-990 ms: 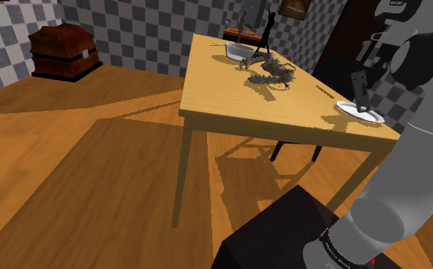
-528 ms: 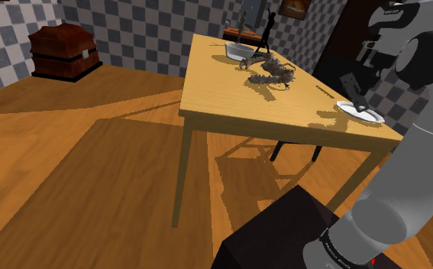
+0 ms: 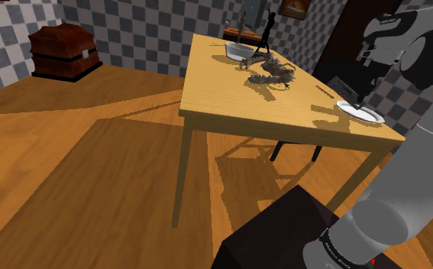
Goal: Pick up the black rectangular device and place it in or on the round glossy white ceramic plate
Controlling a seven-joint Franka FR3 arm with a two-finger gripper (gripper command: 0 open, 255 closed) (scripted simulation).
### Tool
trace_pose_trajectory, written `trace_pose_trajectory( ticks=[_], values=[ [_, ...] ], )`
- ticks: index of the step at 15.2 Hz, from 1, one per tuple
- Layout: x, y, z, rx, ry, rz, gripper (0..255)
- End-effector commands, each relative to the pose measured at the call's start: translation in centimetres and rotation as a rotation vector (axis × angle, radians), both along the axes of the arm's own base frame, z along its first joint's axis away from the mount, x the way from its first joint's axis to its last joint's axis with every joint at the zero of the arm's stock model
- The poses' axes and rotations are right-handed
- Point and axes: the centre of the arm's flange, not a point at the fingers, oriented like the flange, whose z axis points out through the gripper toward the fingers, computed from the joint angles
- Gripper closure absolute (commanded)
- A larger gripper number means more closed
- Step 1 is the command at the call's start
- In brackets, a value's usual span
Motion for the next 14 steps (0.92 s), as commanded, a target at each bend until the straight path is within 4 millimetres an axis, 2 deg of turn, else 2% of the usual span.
trace_pose_trajectory(
  ticks=[1,5,6,11,14],
  values=[
    [-0.1,0.0,-0.3,0.001,0.005,-0.003,255],
    [-0.1,0.0,-0.3,0.001,0.005,-0.003,255],
    [-0.1,0.0,-0.3,0.001,0.005,-0.003,0],
    [-0.1,0.0,-0.3,0.001,0.005,-0.003,0],
    [0.0,0.0,3.7,0.001,0.005,-0.003,0]
  ],
)
